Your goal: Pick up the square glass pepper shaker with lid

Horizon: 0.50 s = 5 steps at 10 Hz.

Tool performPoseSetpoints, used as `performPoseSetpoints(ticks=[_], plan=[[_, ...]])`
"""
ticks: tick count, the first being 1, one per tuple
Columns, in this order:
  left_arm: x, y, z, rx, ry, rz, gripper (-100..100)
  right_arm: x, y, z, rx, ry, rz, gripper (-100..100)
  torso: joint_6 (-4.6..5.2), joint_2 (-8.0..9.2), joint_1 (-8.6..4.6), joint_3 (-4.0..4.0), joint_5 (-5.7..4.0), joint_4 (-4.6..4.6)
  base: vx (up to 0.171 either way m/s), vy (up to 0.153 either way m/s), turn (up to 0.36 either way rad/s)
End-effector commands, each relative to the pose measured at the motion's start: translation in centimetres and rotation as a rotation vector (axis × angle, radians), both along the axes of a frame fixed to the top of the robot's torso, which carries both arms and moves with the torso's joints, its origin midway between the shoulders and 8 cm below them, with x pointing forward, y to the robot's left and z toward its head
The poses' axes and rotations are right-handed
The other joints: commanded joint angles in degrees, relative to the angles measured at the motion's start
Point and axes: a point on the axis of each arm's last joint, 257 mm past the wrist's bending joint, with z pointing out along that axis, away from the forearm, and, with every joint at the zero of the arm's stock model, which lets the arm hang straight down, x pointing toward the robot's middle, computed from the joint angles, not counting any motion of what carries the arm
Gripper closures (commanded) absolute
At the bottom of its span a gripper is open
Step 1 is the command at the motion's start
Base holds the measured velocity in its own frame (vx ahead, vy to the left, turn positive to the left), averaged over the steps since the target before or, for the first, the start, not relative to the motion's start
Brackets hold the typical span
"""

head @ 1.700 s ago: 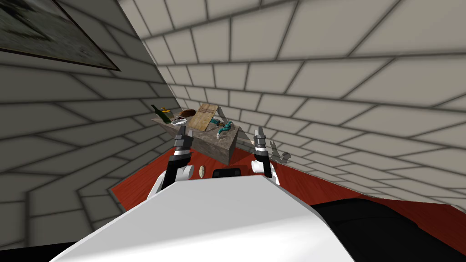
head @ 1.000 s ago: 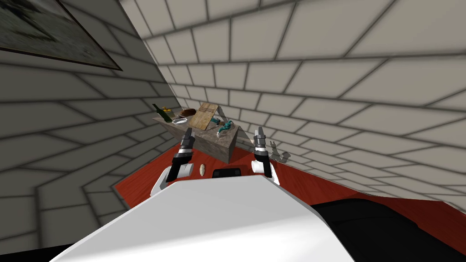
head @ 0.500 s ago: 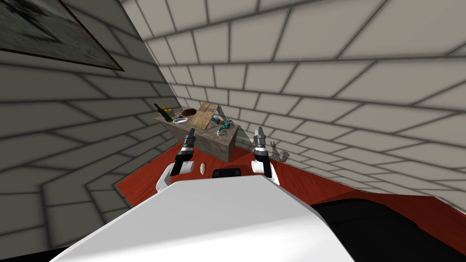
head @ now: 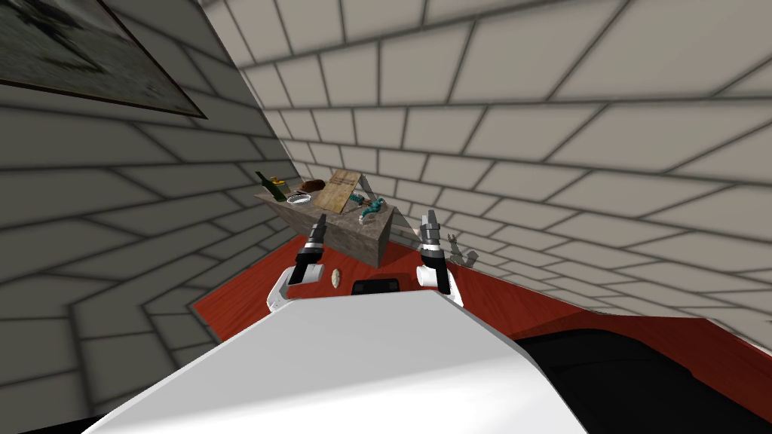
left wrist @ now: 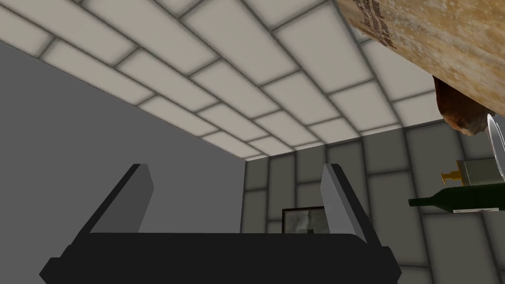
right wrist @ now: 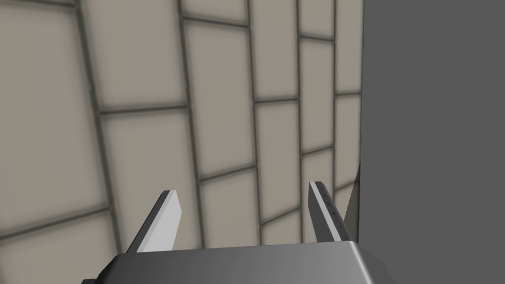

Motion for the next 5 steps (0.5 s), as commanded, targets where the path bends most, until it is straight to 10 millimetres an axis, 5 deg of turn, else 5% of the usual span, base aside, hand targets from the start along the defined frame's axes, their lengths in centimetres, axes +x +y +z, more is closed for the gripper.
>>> performPoseSetpoints(ticks=[1, 5], plan=[[1.0, 0.1, -0.8, 0.031, 0.014, 0.012, -100, 0.0, 0.0, 0.0, 0.000, 0.000, 0.000, 0, 0.00, 0.00, 0.00, 0.00, 0.00, 0.00, -0.041, -0.001, -0.024], [2.9, 0.4, -2.9, 0.082, 0.057, 0.031, -100, 0.0, 0.0, 0.0, 0.000, 0.000, 0.000, 0, -0.01, 0.00, 0.00, 0.00, 0.00, 0.00, -0.034, 0.000, -0.028]])
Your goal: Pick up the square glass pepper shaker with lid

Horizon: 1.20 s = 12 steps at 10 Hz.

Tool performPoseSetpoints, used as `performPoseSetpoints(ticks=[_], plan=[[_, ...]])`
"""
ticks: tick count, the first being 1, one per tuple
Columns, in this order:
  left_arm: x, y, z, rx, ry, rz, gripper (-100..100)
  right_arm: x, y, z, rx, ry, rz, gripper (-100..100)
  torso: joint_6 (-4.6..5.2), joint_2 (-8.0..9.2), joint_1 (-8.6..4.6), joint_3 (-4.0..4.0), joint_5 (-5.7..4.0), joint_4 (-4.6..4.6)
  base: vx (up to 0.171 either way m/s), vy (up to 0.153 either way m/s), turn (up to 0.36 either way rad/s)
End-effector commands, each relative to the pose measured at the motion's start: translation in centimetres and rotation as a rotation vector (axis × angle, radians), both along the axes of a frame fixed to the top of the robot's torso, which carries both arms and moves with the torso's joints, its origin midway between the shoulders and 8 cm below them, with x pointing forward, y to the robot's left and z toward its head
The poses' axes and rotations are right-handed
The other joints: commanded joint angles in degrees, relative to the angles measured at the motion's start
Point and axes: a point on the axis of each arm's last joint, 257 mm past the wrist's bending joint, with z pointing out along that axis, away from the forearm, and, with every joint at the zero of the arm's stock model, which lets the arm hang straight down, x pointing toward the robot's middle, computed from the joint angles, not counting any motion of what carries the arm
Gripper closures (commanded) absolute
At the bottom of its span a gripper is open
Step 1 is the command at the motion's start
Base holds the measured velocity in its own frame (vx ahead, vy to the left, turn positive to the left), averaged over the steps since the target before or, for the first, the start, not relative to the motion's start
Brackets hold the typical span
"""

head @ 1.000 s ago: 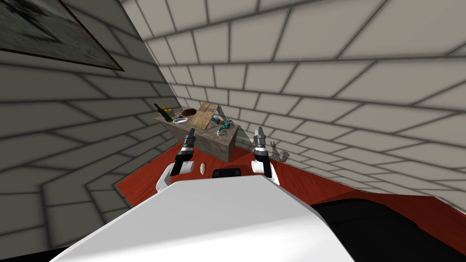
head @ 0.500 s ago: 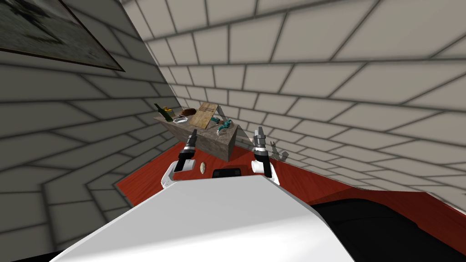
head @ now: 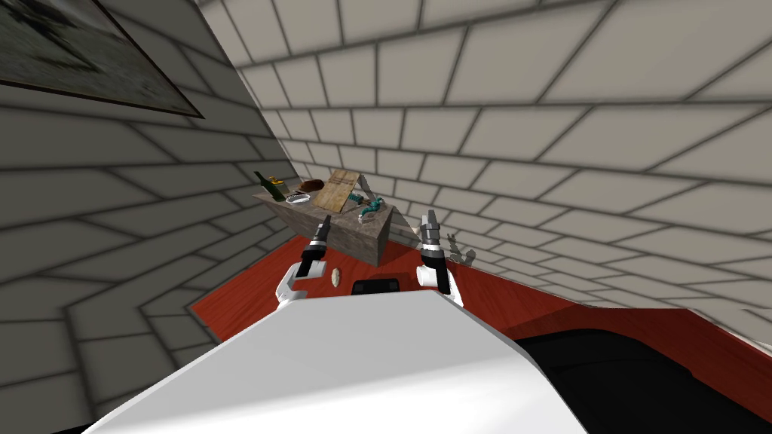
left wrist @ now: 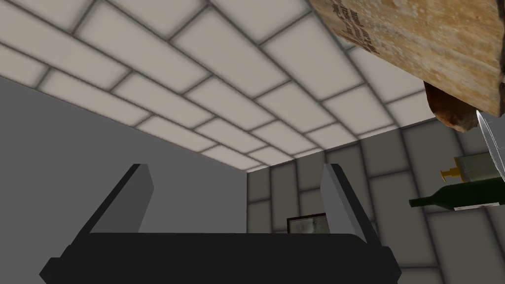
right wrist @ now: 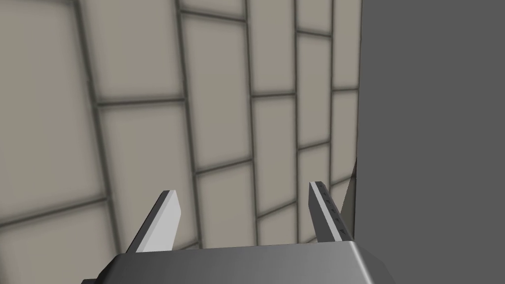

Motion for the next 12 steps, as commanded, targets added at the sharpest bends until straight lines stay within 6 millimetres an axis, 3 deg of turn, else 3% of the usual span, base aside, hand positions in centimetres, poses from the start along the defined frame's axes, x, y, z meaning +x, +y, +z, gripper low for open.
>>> performPoseSetpoints(ticks=[1, 11, 12], plan=[[0.6, 0.3, -1.4, 0.012, 0.028, 0.008, -100, 0.0, 0.0, 0.0, 0.000, 0.000, 0.000, 0, 0.00, 0.00, 0.00, 0.00, 0.00, 0.00, -0.028, -0.001, -0.020], [5.6, -0.4, -7.2, 0.136, 0.158, 0.015, -100, 0.0, 0.0, 0.0, 0.000, 0.000, 0.000, 0, 0.00, -0.05, 0.01, -0.03, 0.00, -0.01, -0.027, 0.002, -0.043], [6.7, -1.0, -6.8, 0.166, 0.156, 0.007, -100, 0.0, 0.0, 0.0, 0.000, 0.000, 0.000, 0, -0.03, -0.05, 0.00, -0.03, 0.00, -0.01, -0.023, -0.002, -0.067]])
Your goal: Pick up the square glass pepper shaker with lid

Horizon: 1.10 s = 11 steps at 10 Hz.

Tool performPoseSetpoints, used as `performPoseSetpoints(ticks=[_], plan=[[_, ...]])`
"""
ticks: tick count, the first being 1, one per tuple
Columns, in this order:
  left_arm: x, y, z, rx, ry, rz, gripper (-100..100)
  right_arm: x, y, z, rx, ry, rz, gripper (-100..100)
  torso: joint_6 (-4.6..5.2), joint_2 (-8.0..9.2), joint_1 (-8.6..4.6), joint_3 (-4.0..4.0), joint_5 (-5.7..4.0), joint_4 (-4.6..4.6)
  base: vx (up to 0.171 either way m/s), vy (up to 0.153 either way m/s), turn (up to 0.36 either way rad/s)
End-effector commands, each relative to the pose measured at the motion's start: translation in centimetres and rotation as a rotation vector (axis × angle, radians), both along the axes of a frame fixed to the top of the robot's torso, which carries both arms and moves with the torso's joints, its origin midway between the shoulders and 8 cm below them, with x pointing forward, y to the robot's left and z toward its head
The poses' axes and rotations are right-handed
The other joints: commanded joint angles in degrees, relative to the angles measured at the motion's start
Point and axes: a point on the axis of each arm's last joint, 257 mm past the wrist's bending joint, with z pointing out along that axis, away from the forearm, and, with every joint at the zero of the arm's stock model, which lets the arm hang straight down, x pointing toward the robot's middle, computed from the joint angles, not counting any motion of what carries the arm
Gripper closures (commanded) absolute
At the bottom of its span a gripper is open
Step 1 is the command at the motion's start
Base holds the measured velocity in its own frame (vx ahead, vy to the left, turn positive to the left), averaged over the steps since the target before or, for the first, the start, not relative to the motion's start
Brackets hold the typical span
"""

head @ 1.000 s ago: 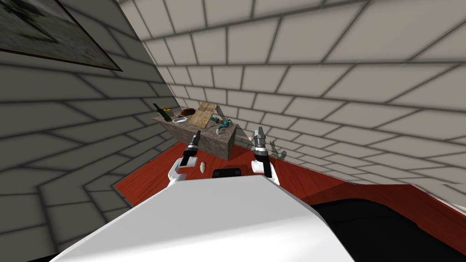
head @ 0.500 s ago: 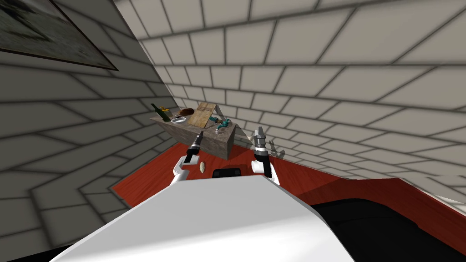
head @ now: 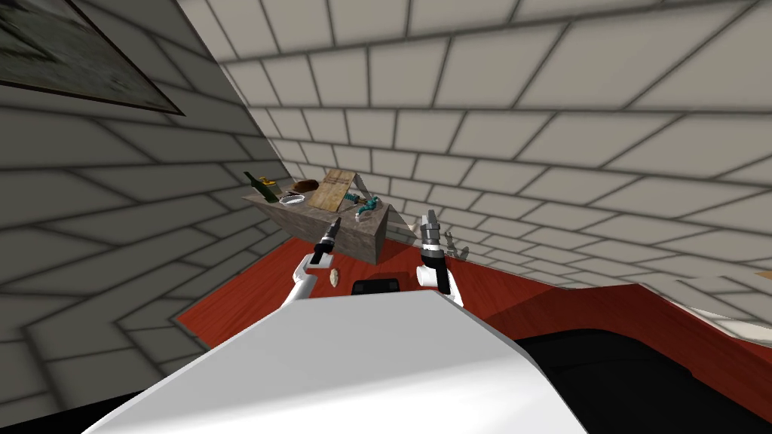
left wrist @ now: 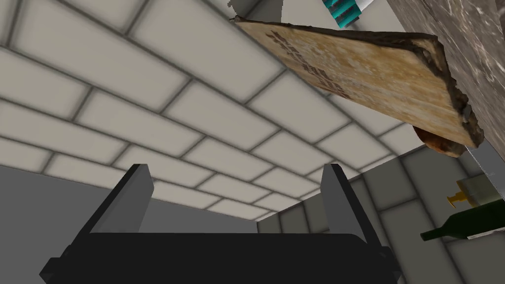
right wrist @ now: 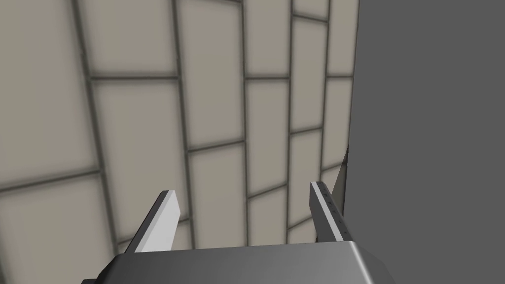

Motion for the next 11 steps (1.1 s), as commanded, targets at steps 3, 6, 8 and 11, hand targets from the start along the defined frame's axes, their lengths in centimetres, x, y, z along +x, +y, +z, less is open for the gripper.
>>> performPoseSetpoints(ticks=[3, 6, 8, 11], plan=[[1.6, -0.5, -2.3, 0.041, 0.056, -0.007, -100, 0.0, 0.0, 0.0, 0.000, 0.000, 0.000, 0, 0.00, -0.01, 0.02, 0.00, 0.00, 0.00, -0.020, 0.006, -0.054], [3.7, -1.5, -2.5, 0.104, 0.076, -0.030, -100, 0.0, 0.0, 0.0, 0.000, 0.000, 0.000, 0, -0.03, -0.02, 0.03, -0.01, 0.01, -0.01, -0.016, 0.007, -0.072], [4.6, -1.8, -3.3, 0.137, 0.100, -0.040, -100, 0.0, 0.0, 0.0, 0.000, 0.000, 0.000, 0, -0.03, -0.04, 0.03, -0.02, 0.01, -0.01, -0.011, 0.008, -0.075], [5.1, -1.7, -5.5, 0.168, 0.156, -0.046, -100, 0.0, 0.0, 0.0, 0.000, 0.000, 0.000, 0, -0.01, -0.04, 0.04, -0.02, 0.01, -0.01, -0.010, 0.009, -0.062]])
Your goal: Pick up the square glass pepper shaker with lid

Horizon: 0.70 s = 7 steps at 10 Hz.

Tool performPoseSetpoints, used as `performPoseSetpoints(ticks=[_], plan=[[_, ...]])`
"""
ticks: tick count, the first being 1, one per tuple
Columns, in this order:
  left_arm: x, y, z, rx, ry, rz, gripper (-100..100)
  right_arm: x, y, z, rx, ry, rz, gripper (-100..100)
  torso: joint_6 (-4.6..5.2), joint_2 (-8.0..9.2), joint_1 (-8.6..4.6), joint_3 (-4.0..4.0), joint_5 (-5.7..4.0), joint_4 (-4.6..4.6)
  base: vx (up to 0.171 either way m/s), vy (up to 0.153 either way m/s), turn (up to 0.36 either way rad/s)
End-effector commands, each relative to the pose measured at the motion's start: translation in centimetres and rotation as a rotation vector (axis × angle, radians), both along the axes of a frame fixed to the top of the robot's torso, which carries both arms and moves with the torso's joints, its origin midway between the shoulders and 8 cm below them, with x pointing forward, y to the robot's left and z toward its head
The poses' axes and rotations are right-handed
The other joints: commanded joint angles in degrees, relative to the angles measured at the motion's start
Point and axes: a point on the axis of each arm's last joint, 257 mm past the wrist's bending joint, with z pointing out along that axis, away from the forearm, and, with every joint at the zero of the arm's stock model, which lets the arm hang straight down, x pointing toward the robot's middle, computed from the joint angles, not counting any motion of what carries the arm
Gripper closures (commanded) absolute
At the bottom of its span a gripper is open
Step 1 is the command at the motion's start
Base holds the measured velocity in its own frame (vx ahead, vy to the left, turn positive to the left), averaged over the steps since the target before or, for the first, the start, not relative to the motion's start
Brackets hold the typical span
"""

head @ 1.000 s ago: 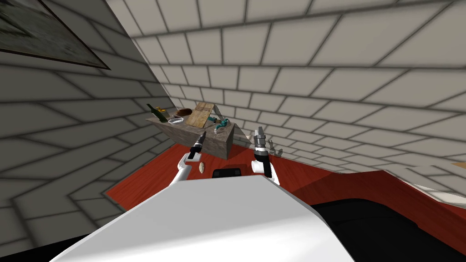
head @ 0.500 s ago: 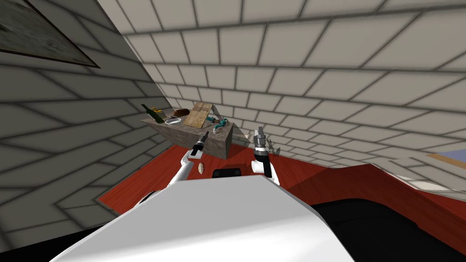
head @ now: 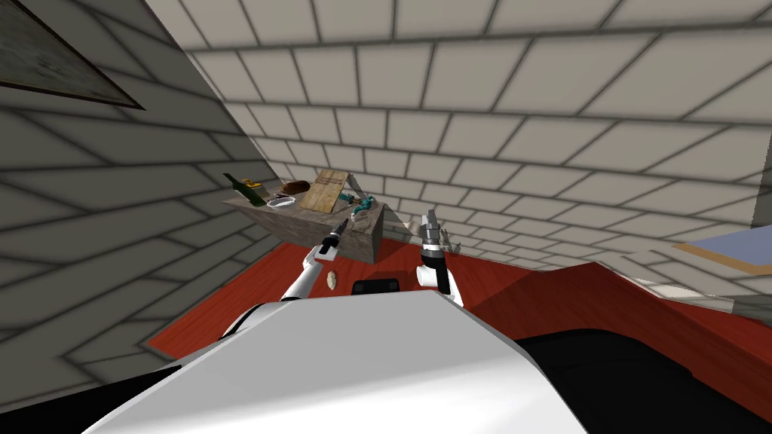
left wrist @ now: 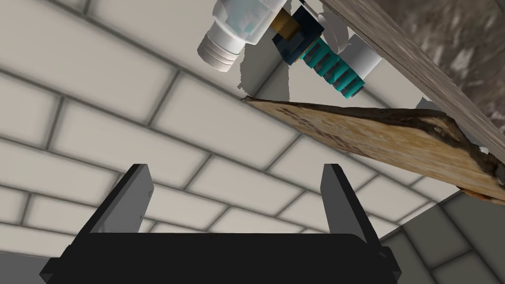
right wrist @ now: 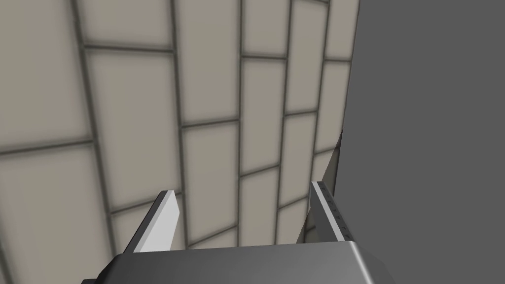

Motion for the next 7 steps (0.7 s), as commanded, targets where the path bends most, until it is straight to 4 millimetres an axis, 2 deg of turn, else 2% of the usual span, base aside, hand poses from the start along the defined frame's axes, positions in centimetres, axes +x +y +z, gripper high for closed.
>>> performPoseSetpoints(ticks=[1, 2, 5, 6, 7], plan=[[1.0, -0.4, 0.0, 0.040, 0.010, -0.014, -100, 0.0, 0.0, 0.0, 0.000, 0.000, 0.000, 0, 0.00, 0.00, 0.00, 0.00, 0.00, 0.00, -0.006, 0.009, -0.083], [0.8, -0.1, -1.3, 0.039, 0.035, -0.009, -100, 0.0, 0.0, 0.0, 0.000, 0.000, 0.000, 0, 0.03, -0.02, 0.00, -0.01, 0.00, 0.00, -0.004, 0.010, -0.049], [2.2, -0.1, -2.1, 0.107, 0.073, -0.027, -100, 0.0, 0.0, 0.0, 0.000, 0.000, 0.000, 0, 0.00, -0.02, 0.00, -0.01, 0.00, 0.00, -0.004, 0.009, -0.079], [3.0, -0.2, -1.8, 0.141, 0.077, -0.037, -100, 0.0, 0.0, 0.0, 0.000, 0.000, 0.000, 0, 0.02, -0.03, 0.00, -0.01, 0.00, 0.00, -0.003, 0.015, -0.148], [2.7, 0.1, -2.8, 0.141, 0.100, -0.032, -100, 0.0, 0.0, 0.0, 0.000, 0.000, 0.000, 0, 0.03, -0.04, 0.01, -0.02, 0.00, 0.00, -0.001, 0.014, -0.046]])
